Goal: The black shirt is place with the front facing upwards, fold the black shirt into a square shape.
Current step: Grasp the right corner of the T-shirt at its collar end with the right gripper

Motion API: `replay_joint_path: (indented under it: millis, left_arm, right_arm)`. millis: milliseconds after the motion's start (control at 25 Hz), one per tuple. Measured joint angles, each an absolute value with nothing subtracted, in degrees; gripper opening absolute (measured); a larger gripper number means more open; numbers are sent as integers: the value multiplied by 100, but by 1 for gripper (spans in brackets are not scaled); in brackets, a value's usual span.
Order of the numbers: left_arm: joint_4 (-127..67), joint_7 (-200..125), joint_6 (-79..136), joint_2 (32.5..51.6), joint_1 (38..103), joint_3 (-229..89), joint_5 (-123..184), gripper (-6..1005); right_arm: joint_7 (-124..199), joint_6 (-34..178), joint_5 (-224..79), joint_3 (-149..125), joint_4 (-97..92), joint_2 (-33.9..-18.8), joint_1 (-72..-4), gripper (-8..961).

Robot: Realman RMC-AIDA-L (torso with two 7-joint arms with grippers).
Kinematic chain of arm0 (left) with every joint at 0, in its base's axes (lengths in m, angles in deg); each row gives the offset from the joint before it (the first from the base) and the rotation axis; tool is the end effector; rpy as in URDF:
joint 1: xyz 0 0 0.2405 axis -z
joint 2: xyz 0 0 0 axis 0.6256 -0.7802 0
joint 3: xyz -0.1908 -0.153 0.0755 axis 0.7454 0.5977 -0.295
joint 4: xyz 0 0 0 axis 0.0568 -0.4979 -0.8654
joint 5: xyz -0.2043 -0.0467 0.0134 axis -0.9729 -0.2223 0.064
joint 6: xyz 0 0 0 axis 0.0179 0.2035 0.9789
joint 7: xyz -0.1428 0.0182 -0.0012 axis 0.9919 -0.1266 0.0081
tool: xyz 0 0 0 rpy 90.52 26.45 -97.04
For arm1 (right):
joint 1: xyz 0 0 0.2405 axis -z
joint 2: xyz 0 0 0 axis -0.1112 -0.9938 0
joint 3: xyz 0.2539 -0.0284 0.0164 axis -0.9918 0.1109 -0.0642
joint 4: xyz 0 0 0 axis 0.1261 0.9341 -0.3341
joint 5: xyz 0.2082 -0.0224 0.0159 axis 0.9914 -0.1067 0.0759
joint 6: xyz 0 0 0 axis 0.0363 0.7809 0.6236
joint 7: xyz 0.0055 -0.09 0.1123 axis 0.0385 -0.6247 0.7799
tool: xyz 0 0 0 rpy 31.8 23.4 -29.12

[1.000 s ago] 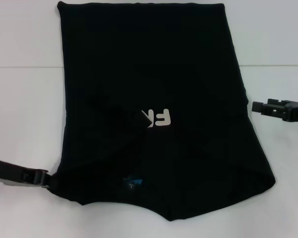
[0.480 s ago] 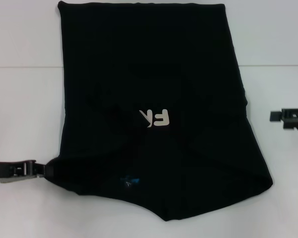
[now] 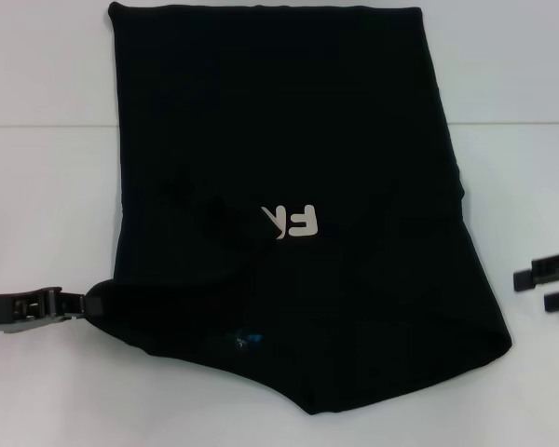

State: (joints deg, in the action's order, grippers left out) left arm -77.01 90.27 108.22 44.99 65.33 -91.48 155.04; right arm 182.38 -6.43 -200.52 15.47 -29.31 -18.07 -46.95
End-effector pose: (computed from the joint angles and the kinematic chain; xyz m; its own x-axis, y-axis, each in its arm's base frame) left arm -0.3350 0.3130 0.0511 0.1800 0.8771 0.4452 0.9831 -0.1762 -0.0503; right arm 0.3100 0.3683 0.0751 0.0079 -0.9737 -0.2279 -0.9971 0.0096 -0.0755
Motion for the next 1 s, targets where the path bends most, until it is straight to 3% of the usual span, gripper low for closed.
replay_joint_path:
  millis: [1000]
  left_arm:
    - [-7680, 8842, 10870, 4534, 6529, -9181, 15499, 62]
  right_arm:
    - [18273, -239, -20120, 1957, -2656, -2111, -4719, 729]
